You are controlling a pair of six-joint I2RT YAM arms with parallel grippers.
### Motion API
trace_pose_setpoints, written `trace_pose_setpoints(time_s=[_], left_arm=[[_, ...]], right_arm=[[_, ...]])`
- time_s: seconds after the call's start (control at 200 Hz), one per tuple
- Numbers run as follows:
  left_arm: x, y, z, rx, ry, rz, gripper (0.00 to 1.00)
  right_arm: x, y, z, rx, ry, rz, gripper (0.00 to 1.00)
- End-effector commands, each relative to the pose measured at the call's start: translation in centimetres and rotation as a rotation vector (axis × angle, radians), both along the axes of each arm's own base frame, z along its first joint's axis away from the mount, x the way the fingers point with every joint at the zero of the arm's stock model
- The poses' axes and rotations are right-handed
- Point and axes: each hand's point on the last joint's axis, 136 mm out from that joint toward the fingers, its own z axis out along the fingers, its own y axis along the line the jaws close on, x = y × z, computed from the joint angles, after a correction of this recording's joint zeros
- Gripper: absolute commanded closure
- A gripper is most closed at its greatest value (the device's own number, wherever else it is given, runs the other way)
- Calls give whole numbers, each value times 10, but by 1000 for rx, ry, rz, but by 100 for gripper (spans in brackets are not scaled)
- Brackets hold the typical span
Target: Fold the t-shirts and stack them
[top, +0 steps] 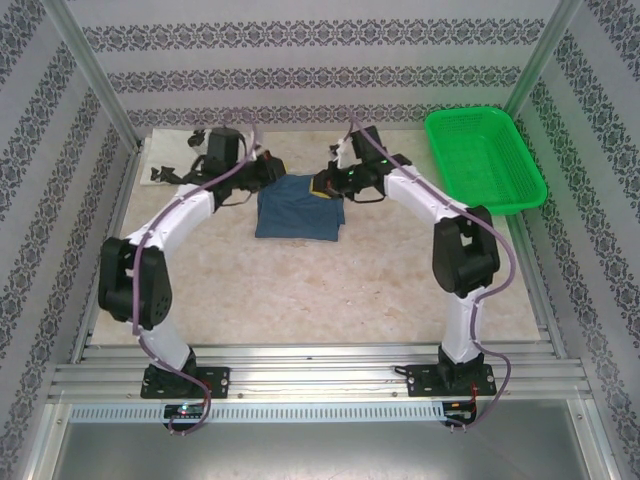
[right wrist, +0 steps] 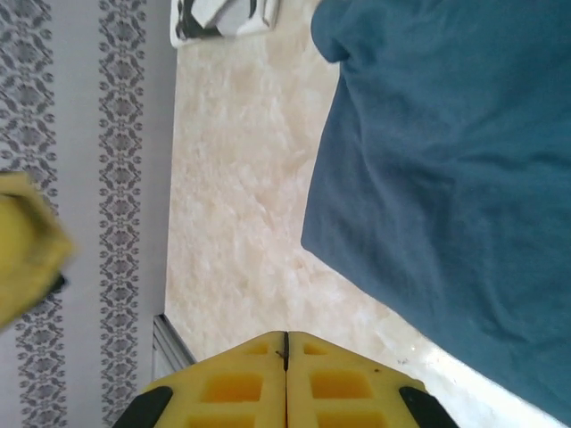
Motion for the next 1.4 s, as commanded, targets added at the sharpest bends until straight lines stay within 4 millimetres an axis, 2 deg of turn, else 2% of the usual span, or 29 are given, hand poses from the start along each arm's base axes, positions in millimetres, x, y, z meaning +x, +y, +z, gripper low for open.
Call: trace_pose_setpoints(time_s=[0.0, 0.115, 0.23, 0.385, 0.475, 0.57, 0.639, 0.759, 0.824, 0.884, 0.929, 0.964, 1.034, 1.124, 1.199, 1.244, 1.294, 1.324, 1.394], left_arm=[[6, -2, -66, 46, 127, -13, 99], [27, -5, -100, 60, 171, -7, 99], [56, -3, -118, 46, 162, 31, 96], [96, 10, -131, 10, 148, 107, 91], [113, 21, -134, -41, 141, 155, 88], [129, 36, -137, -117, 136, 213, 79], [138, 42, -145, -123, 151, 231, 75], [147, 46, -178, -87, 222, 228, 74], [148, 60, -192, -83, 242, 270, 74], [148, 75, -194, -91, 238, 312, 72], [150, 77, -184, -130, 225, 307, 69], [151, 75, -169, -176, 199, 293, 64], [151, 68, -122, -235, 110, 264, 49], [140, 67, -58, -242, 8, 236, 30], [123, 72, -21, -216, -40, 215, 18], [111, 80, -11, -182, -39, 223, 12], [96, 90, -9, -125, -23, 232, 8], [86, 97, -14, -85, 3, 237, 7], [62, 108, -29, 20, 63, 229, 7]], right_arm=[[30, 1, -25, 50, 14, -51, 96], [49, 3, -47, 42, 49, -62, 97], [74, -6, -67, 53, 83, -106, 98], [108, -17, -81, 86, 110, -158, 97], [127, -26, -81, 132, 121, -195, 90], [144, -34, -89, 169, 158, -224, 84], [155, -38, -96, 170, 175, -243, 84], [164, -38, -106, 150, 204, -241, 83], [167, -41, -110, 141, 206, -254, 80], [168, -45, -111, 138, 207, -264, 73], [168, -47, -109, 135, 199, -262, 71], [166, -47, -104, 135, 187, -254, 69], [163, -44, -82, 146, 135, -224, 59], [152, -46, -48, 106, 56, -191, 51], [140, -53, -26, 72, -1, -189, 42], [131, -57, -15, 55, -22, -193, 39], [120, -61, -8, 36, -40, -181, 37], [113, -64, -2, 17, -49, -177, 36], [98, -72, -9, -56, -45, -164, 33]])
